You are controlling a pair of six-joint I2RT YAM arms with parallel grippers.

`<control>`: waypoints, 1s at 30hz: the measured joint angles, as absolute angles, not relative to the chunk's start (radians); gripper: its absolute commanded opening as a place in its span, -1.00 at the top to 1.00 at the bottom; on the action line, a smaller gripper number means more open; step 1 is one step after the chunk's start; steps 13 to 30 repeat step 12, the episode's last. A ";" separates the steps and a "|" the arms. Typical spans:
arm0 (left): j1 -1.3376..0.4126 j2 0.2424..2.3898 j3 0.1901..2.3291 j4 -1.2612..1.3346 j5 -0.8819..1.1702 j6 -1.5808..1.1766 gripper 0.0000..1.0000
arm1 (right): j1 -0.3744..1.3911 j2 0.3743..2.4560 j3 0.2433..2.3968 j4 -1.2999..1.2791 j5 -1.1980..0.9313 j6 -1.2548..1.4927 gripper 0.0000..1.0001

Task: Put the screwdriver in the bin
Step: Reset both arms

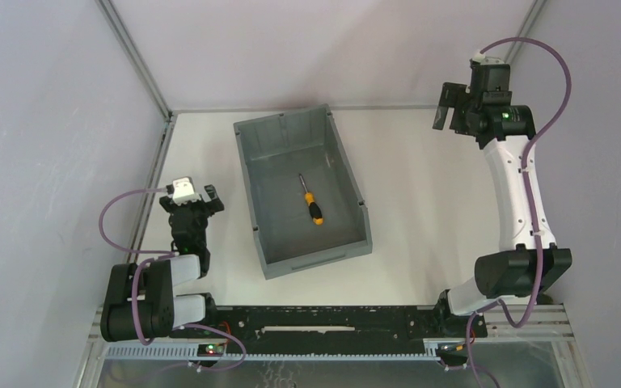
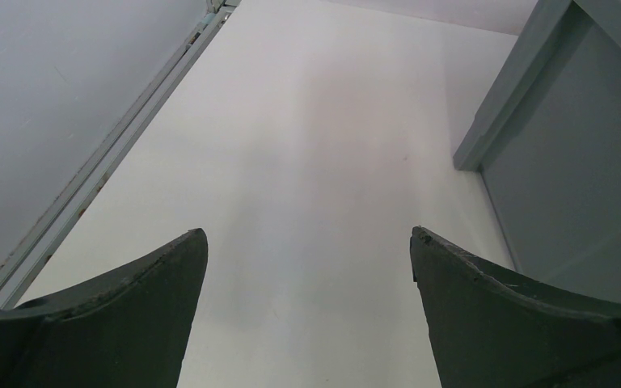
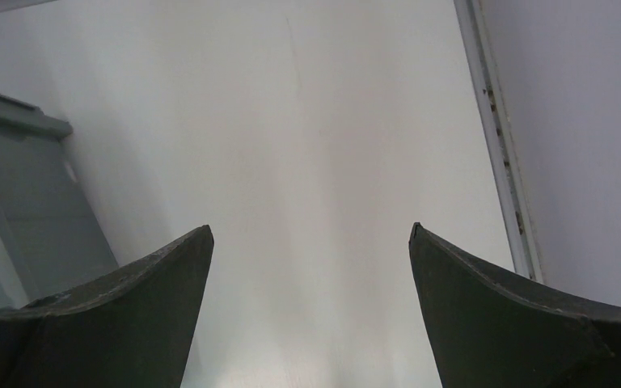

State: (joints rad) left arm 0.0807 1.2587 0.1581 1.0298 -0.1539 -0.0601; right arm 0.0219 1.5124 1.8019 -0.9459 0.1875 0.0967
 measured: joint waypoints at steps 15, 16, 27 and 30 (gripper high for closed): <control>0.081 1.259 0.158 1.030 -0.154 -0.060 -1.00 | 0.021 1.479 1.776 -0.895 0.137 0.072 -0.99; 0.081 1.259 0.158 1.030 -0.154 -0.060 -1.00 | 0.021 1.479 1.776 -0.895 0.137 0.072 -0.99; 0.081 1.259 0.158 1.030 -0.154 -0.060 -1.00 | 0.021 1.479 1.776 -0.895 0.137 0.072 -0.99; 0.081 1.259 0.158 1.030 -0.154 -0.060 -1.00 | 0.021 1.479 1.776 -0.895 0.137 0.072 -0.99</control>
